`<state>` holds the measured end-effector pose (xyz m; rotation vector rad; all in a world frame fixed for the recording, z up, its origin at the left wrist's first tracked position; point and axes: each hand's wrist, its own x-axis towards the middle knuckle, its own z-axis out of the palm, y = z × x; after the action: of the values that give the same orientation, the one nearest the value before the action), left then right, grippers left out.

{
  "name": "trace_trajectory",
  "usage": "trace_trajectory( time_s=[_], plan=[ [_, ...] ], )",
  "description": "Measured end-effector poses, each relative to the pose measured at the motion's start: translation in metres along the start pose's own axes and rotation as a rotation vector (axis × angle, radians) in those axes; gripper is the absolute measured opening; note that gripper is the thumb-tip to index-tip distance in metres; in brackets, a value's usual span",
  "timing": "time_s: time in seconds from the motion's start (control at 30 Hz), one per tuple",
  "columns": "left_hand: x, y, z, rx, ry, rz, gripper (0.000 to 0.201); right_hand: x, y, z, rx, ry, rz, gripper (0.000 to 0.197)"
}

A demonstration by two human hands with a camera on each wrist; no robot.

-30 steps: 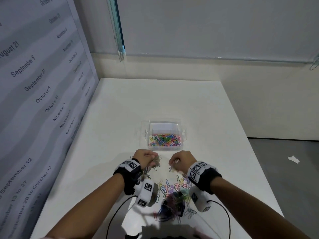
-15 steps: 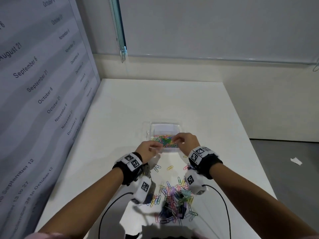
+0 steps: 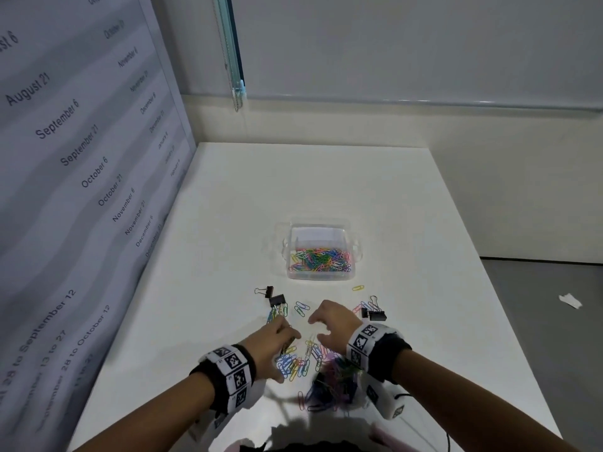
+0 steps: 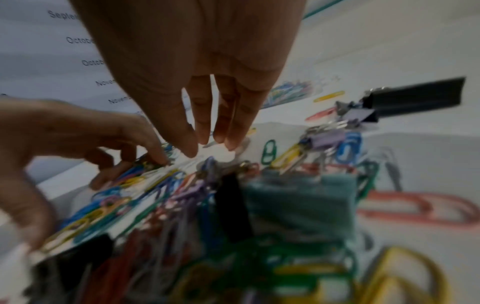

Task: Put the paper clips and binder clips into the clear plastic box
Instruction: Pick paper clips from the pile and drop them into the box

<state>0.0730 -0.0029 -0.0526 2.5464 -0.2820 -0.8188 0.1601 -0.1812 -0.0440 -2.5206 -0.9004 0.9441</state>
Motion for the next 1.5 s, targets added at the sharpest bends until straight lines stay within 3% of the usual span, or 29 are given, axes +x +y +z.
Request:
trace_trajectory(
  time_s=[0.2, 0.53, 0.83, 1.07, 1.2, 1.3, 1.37, 1.5],
  plan=[
    [0.013, 0.006, 0.002, -0.078, 0.12, -0.078, 0.058, -0.002, -0.01, 0.017, -0.022, -0.1, -0.085, 0.056],
    [0.029, 0.022, -0.013, -0.007, 0.119, -0.106, 0.023, -0.01, -0.004, 0.011, 0.042, 0.089, 0.038, 0.021],
    [0.033, 0.013, -0.03, -0.393, 0.304, -0.147, 0.016, 0.003, 0.003, -0.048, 0.19, 0.327, 0.114, 0.011],
    [0.048, 0.021, -0.07, -0.857, 0.453, -0.156, 0.026, 0.023, 0.001, -0.084, 0.402, 0.576, 0.13, 0.028],
    [0.065, 0.032, -0.096, -0.908, 0.526, -0.115, 0.02, 0.016, 0.01, -0.061, 0.332, 0.528, 0.157, 0.037],
    [0.078, 0.039, -0.107, -0.989, 0.526, -0.096, 0.026, 0.007, 0.017, -0.038, 0.269, 0.454, 0.176, 0.022],
    [0.083, 0.037, -0.106, -0.993, 0.489, -0.147, 0.03, 0.003, 0.021, -0.026, 0.25, 0.403, 0.199, 0.024],
    [0.077, 0.028, -0.09, -0.761, 0.432, -0.193, 0.036, -0.002, 0.021, -0.017, 0.195, 0.24, 0.17, 0.023]
  ],
)
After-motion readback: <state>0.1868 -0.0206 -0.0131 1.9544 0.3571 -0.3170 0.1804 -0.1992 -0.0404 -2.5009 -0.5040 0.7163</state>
